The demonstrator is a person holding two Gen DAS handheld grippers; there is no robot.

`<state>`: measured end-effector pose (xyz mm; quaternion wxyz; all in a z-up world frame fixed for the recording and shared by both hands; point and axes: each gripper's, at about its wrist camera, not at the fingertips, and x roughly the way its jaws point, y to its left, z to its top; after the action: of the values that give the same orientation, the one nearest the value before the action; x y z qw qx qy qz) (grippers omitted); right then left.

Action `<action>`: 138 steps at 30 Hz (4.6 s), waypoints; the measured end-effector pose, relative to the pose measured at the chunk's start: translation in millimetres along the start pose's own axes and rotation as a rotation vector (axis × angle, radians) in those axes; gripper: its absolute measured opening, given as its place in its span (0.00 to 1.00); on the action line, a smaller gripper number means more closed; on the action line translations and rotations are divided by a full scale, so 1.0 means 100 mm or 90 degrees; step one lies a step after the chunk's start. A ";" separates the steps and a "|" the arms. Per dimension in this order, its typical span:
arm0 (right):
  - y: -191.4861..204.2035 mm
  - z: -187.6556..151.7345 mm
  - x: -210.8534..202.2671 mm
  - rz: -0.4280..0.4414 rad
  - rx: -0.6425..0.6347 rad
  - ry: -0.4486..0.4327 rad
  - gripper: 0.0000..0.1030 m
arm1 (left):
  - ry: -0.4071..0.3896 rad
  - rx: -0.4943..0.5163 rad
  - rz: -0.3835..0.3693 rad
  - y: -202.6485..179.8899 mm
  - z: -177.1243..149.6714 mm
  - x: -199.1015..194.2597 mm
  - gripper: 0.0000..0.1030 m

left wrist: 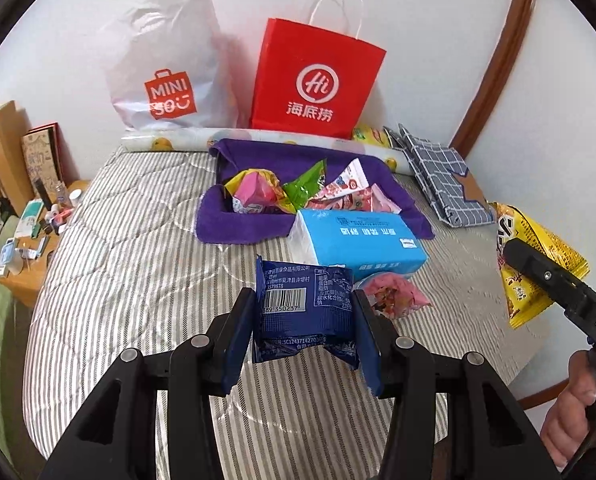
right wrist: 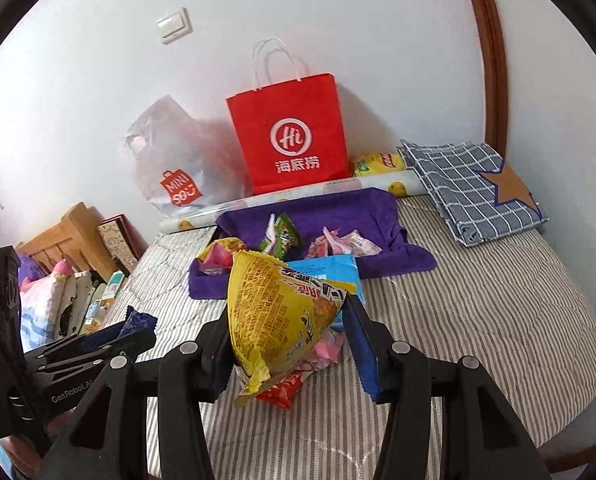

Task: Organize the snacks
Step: 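Carry the dark blue packet and yellow chip bag over the purple towel with both tools, then open the left tool over the towel while the right tool releases the yellow chip bag, then withdraw both open tools from the purple towel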

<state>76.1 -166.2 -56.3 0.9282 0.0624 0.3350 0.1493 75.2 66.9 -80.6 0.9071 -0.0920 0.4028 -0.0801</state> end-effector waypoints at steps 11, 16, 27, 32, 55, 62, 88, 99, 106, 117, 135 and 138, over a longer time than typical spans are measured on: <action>0.10 0.14 0.01 0.016 -0.020 0.003 0.47 | -0.032 -0.017 0.003 0.00 0.16 -0.24 0.46; 0.04 0.23 0.04 0.008 -0.025 -0.004 0.47 | -0.036 -0.010 -0.001 -0.06 0.31 -0.23 0.46; -0.30 0.55 0.24 -0.029 -0.008 -0.018 0.47 | -0.050 0.001 -0.046 -0.24 0.86 0.11 0.46; -0.42 0.73 0.43 -0.030 -0.009 -0.019 0.47 | -0.050 0.003 -0.049 -0.30 1.08 0.33 0.46; -0.82 1.28 1.58 -0.032 0.004 -0.005 0.47 | -0.042 -0.001 -0.009 -0.10 1.95 1.29 0.46; -0.89 1.21 2.02 -0.045 -0.014 0.025 0.47 | -0.019 -0.014 0.005 0.08 2.00 1.67 0.46; -1.05 0.88 2.47 -0.033 -0.012 0.079 0.56 | 0.114 -0.051 0.052 0.22 1.72 2.54 0.46; -0.98 0.91 2.40 -0.034 -0.018 0.069 0.56 | 0.142 -0.075 0.053 0.26 1.69 2.62 0.48; -1.02 1.01 2.21 0.012 0.021 0.046 0.56 | 0.155 -0.102 0.062 0.30 1.72 2.61 0.55; -0.99 1.12 1.80 -0.017 0.028 0.005 0.56 | 0.123 -0.123 0.045 0.21 1.84 2.22 0.60; -0.49 0.58 0.92 -0.064 -0.052 0.000 0.55 | 0.036 -0.089 0.031 -0.03 1.34 1.01 0.62; -0.50 0.48 0.76 -0.050 -0.044 -0.003 0.53 | 0.035 -0.082 0.028 -0.04 1.20 0.85 0.62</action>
<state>173.9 -189.6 -76.3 0.9358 0.0177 0.3298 0.1236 220.3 56.3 -61.5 0.8896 -0.1393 0.4335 -0.0367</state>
